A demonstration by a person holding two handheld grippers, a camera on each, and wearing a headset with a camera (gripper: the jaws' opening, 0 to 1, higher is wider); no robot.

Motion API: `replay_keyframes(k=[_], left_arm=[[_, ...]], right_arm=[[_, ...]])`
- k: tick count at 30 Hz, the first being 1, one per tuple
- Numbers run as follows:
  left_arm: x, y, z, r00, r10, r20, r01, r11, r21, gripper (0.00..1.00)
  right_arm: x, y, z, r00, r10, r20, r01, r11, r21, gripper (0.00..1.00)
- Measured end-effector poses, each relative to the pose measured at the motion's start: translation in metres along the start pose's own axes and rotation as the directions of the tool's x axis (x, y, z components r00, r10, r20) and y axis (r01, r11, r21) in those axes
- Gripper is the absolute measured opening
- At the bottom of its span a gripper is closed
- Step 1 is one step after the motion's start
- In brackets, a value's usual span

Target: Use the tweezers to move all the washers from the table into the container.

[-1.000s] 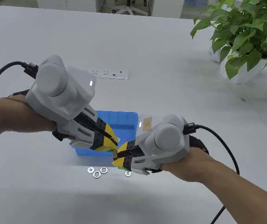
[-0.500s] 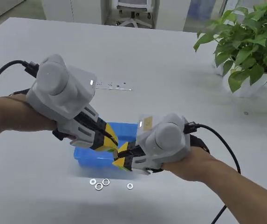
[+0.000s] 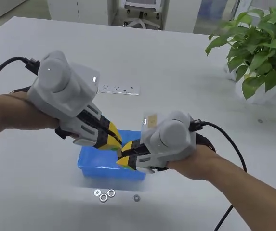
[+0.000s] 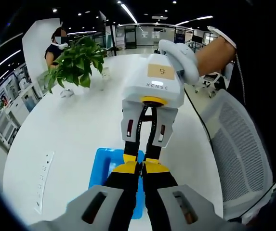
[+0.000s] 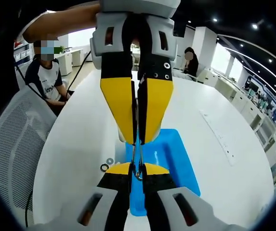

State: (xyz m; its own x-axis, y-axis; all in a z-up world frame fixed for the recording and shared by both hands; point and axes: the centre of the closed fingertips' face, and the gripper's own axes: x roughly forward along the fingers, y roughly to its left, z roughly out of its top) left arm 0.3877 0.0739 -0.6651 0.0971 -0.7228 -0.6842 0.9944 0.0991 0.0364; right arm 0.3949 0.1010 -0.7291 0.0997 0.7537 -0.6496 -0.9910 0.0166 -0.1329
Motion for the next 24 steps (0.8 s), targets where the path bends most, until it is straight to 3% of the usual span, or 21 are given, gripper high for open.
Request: replay_keyframes(k=[13,24], left_arm=[[0.012,0.02,-0.018,0.9999,0.004,-0.014,-0.004,1.0,-0.017,0.06],[0.025,0.027,-0.029,0.9997,-0.007,-0.024,0.006,1.0,-0.031,0.06]], right_arm=[[0.02,-0.016,-0.013,0.9998,0.019,-0.003,-0.018,1.0,0.015,0.09],[0.031,-0.019,-0.027,0.9995,0.031,-0.012,-0.03,0.999,0.041,0.1]])
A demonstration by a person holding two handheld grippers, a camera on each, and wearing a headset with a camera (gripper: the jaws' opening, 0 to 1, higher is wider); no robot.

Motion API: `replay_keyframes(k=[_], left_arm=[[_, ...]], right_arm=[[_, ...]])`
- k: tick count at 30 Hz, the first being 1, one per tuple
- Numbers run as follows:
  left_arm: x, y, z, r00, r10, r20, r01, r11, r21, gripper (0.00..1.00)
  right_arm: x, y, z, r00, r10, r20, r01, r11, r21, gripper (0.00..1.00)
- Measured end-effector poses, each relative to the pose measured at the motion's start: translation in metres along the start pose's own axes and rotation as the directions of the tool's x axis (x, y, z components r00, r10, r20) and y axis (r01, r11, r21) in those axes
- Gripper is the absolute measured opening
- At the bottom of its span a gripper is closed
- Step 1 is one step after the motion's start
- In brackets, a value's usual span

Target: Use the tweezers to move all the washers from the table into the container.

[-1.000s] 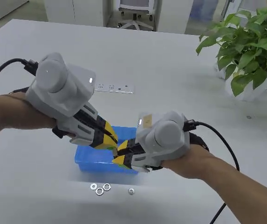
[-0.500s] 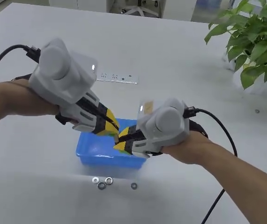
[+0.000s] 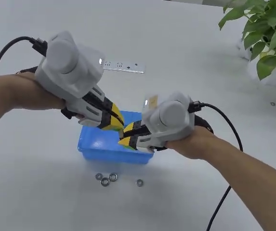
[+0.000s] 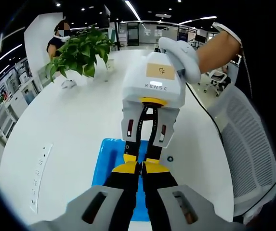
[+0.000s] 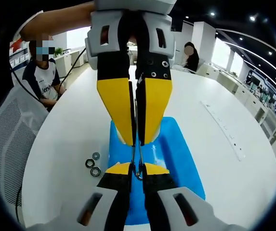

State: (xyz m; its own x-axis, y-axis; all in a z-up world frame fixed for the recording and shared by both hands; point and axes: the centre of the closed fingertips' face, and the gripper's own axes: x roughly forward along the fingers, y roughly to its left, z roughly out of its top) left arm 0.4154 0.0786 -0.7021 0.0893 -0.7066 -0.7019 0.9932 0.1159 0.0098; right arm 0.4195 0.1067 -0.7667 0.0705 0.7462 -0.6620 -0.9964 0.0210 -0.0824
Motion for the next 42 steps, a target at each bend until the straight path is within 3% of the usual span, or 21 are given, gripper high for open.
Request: replay_keyframes(k=[16,42], left_arm=[[0.005,0.004,-0.011,0.9999,-0.007,-0.009,0.007,1.0,-0.018,0.06],[0.011,0.002,-0.013,0.9998,-0.011,-0.016,0.011,1.0,-0.015,0.07]], right_arm=[[0.011,-0.001,-0.006,0.9998,0.02,-0.009,-0.02,1.0,0.014,0.1],[0.013,0.001,-0.012,0.9994,0.026,-0.024,-0.026,1.0,0.008,0.1]])
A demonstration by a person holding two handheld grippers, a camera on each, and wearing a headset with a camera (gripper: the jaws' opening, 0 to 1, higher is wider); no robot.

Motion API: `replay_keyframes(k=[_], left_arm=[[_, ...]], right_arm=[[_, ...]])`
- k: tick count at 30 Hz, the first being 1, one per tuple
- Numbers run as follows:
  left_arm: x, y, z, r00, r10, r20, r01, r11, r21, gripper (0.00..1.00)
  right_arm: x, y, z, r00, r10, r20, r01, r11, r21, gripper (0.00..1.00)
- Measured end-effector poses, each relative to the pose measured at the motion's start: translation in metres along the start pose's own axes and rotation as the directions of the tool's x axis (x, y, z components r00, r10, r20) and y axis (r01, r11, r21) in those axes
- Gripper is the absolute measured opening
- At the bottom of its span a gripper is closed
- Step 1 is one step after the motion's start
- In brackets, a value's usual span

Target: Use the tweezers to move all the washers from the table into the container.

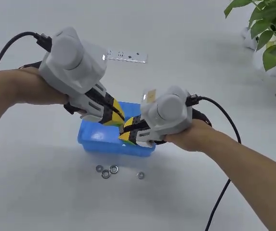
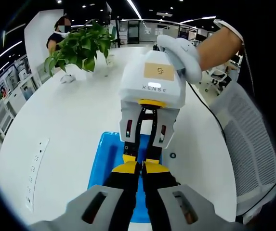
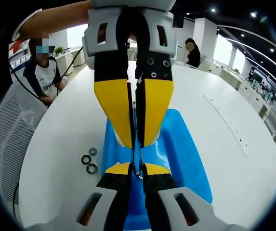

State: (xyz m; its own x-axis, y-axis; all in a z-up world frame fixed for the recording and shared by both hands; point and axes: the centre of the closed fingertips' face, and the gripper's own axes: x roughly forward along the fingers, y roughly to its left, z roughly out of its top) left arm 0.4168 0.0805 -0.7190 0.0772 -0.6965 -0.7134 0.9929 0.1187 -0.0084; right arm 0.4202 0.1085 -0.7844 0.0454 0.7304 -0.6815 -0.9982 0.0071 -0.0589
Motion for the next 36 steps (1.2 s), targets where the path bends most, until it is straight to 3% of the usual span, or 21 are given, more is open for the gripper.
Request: replay_keyframes(k=[13,25,36], left_arm=[[-0.005,-0.002,0.005,1.0,0.005,0.006,-0.005,1.0,0.011,0.07],[-0.015,-0.003,0.017,0.9997,0.022,0.015,-0.022,0.999,0.028,0.07],[-0.022,-0.012,0.029,0.9996,0.021,0.02,-0.022,0.999,0.041,0.07]], right_arm=[[-0.005,0.001,0.005,0.9999,-0.012,0.002,0.012,1.0,-0.013,0.11],[-0.016,-0.001,0.016,0.9993,-0.034,0.015,0.035,0.999,-0.026,0.11],[-0.029,0.006,0.023,0.9983,-0.051,0.027,0.052,0.998,-0.031,0.11]])
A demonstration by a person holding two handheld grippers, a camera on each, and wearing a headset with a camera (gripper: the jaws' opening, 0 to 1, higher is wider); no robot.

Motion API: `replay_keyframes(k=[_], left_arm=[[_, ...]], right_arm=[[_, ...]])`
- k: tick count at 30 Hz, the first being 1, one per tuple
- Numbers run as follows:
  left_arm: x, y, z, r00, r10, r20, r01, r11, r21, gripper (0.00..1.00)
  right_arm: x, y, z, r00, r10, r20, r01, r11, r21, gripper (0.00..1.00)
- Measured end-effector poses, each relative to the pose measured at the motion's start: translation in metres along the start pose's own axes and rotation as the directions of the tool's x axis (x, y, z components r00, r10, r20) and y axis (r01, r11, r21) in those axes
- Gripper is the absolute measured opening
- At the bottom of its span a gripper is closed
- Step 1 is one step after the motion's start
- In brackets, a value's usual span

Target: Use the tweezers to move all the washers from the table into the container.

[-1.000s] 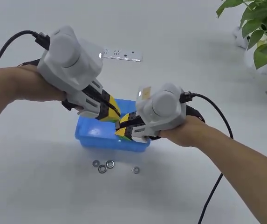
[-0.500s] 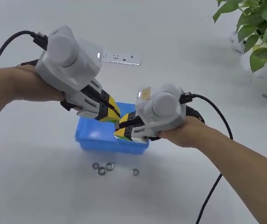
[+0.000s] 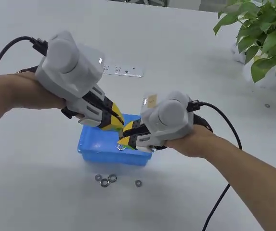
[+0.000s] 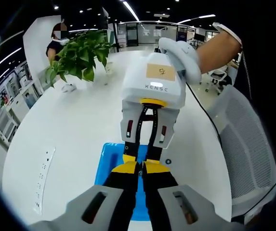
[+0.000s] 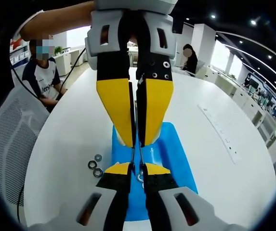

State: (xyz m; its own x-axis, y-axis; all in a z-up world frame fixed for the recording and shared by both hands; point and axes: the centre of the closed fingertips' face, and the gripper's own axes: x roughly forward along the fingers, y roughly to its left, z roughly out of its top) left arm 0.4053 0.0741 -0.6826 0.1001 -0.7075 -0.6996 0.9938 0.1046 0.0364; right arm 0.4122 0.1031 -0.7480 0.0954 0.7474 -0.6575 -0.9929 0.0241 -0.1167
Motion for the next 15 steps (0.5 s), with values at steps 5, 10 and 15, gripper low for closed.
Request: replay_keyframes(k=[5,10,15], left_arm=[[-0.002,-0.005,0.006,1.0,0.001,0.001,-0.001,1.0,0.007,0.07],[-0.005,-0.009,0.012,0.9999,0.007,0.007,-0.008,1.0,0.015,0.07],[-0.007,-0.014,0.016,0.9999,0.012,0.008,-0.013,1.0,0.022,0.07]], right_arm=[[-0.007,0.004,0.003,0.9999,-0.01,0.004,0.01,1.0,-0.005,0.11],[-0.014,0.006,0.006,0.9997,-0.023,0.009,0.023,1.0,-0.008,0.11],[-0.019,0.01,0.007,0.9993,-0.036,0.011,0.036,0.999,-0.01,0.11]])
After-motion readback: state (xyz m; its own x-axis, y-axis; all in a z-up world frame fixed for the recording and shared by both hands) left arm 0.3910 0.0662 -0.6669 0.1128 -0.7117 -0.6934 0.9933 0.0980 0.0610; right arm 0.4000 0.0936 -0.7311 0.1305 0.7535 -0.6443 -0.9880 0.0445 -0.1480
